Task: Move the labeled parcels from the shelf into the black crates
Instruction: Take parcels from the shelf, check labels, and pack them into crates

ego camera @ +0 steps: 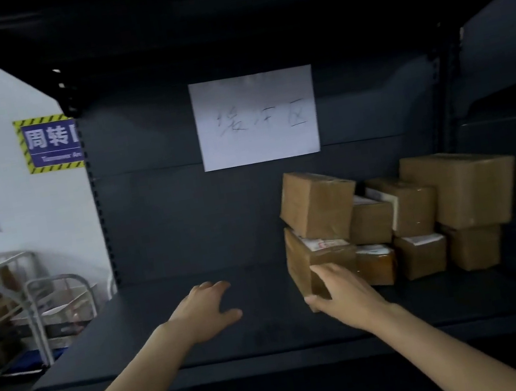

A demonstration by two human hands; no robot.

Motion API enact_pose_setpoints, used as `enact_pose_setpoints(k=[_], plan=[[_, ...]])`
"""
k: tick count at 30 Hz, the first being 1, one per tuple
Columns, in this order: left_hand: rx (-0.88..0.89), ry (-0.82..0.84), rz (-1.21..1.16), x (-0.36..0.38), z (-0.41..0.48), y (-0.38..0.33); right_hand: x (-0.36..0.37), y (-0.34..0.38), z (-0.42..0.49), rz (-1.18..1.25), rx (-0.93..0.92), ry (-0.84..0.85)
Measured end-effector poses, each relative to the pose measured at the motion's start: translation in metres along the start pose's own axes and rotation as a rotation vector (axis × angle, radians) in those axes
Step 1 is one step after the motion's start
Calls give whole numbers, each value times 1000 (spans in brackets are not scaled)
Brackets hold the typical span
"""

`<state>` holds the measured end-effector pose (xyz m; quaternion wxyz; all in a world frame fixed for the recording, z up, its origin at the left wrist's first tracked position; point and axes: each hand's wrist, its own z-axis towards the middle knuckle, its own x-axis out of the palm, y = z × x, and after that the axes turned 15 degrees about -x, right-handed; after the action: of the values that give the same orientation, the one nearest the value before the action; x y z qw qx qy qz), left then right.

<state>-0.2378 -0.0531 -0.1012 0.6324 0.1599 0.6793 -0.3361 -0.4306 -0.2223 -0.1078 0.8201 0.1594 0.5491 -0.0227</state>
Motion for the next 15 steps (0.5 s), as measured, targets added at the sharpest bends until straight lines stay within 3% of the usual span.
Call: enact_pose_setpoints(k=[8, 15], plan=[[216, 39, -170, 0, 48, -85, -43, -56, -26, -29, 196, -101], [232, -35, -425, -26, 85, -127, -80, -87, 2, 24, 318, -248]])
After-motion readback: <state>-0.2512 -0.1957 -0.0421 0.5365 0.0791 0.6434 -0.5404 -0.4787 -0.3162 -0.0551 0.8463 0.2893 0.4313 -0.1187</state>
